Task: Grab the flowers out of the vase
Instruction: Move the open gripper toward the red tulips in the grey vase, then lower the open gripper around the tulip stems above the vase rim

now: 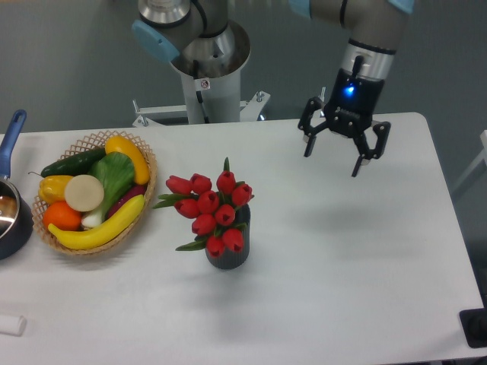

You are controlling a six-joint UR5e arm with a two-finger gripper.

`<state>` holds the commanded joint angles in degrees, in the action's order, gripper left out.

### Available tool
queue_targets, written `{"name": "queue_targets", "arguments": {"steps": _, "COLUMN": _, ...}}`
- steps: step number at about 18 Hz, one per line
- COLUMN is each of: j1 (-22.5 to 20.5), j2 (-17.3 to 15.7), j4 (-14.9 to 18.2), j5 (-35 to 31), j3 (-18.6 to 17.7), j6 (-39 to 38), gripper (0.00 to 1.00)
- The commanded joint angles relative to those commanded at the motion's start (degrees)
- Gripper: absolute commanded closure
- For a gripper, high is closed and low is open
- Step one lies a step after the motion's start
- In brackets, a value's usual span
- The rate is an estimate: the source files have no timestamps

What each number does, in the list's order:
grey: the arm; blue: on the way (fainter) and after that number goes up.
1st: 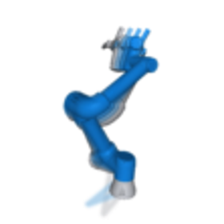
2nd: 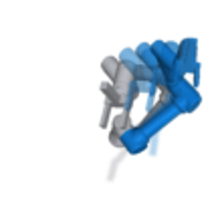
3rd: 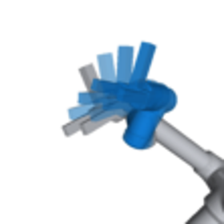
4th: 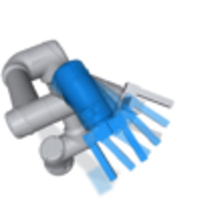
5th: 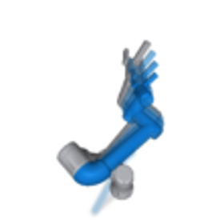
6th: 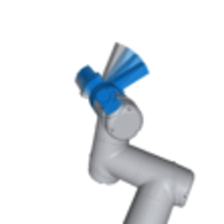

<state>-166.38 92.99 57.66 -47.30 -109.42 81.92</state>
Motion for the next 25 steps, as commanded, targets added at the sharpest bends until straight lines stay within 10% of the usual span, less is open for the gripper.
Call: {"name": "queue_targets", "arguments": {"steps": 25, "j1": 10.9, "j2": 3.0, "j4": -0.5, "j5": 9.0, "j3": -3.5, "j6": 0.4, "gripper": 0.00}}
